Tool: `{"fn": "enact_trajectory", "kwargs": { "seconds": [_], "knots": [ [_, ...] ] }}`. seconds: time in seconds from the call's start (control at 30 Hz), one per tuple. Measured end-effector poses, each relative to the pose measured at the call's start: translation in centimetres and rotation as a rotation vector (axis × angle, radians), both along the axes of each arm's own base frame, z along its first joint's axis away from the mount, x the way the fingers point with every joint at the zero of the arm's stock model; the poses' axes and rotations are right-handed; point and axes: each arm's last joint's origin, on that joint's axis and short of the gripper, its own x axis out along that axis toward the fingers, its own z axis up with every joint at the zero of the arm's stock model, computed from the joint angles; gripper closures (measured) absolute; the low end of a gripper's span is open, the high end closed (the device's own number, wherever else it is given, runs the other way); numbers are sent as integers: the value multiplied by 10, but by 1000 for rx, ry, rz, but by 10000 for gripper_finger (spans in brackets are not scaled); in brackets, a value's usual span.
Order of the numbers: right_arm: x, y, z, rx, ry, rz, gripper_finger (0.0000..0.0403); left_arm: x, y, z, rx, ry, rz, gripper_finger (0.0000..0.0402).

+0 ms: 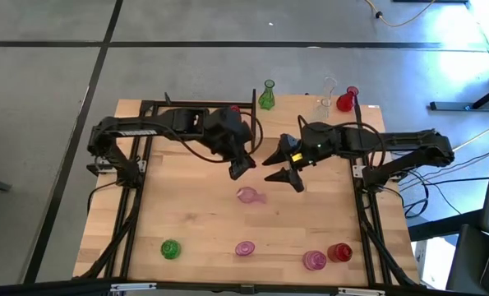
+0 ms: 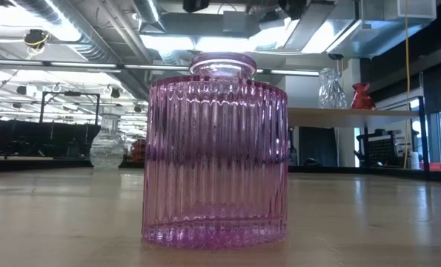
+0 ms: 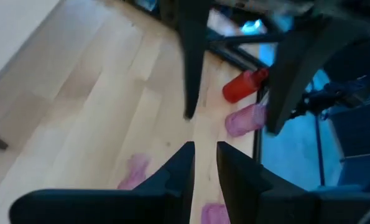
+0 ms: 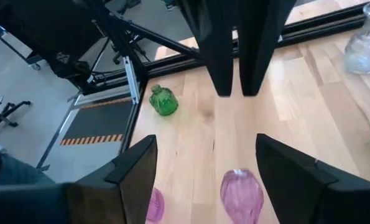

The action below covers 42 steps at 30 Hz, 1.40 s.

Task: Sort vases onto shelf
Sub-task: Put the top pink vase on the shelf

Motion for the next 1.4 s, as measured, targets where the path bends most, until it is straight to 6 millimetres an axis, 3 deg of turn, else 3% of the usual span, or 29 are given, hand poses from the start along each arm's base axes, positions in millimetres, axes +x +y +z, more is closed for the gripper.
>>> {"fn": "enact_trajectory", "kwargs": {
  "seconds": [0.27, 0.4, 0.67, 0.77, 0.9, 1.1, 1.23, 1.4],
  "knots": [
    [-18, 0, -6, -5, 150, -37, 152, -14, 1, -9, 47, 159, 29, 336],
    [-26, 11, -17, -20, 276, -2, 152, -17, 0, -13, 58, 211, 13, 336],
    [-35, 40, -73, 68, 458, 72, 152, -17, -1, -16, 55, 220, -16, 336],
    [-36, 50, -91, 126, 463, 88, 152, -15, -8, -30, 0, 255, -80, 336],
    [-36, 56, -110, 202, 433, 94, 152, -11, -19, -63, -52, 307, -131, 336],
    [-42, 43, -147, 369, 502, -7, 152, -7, -25, -108, -157, 324, -129, 336],
    [-46, 38, -166, 531, 497, -64, 152, -3, -26, -118, -200, 289, -117, 336],
    [-53, 32, -185, 738, 455, -188, 155, 1, -24, -117, -202, 233, -102, 336]
  ]
}}
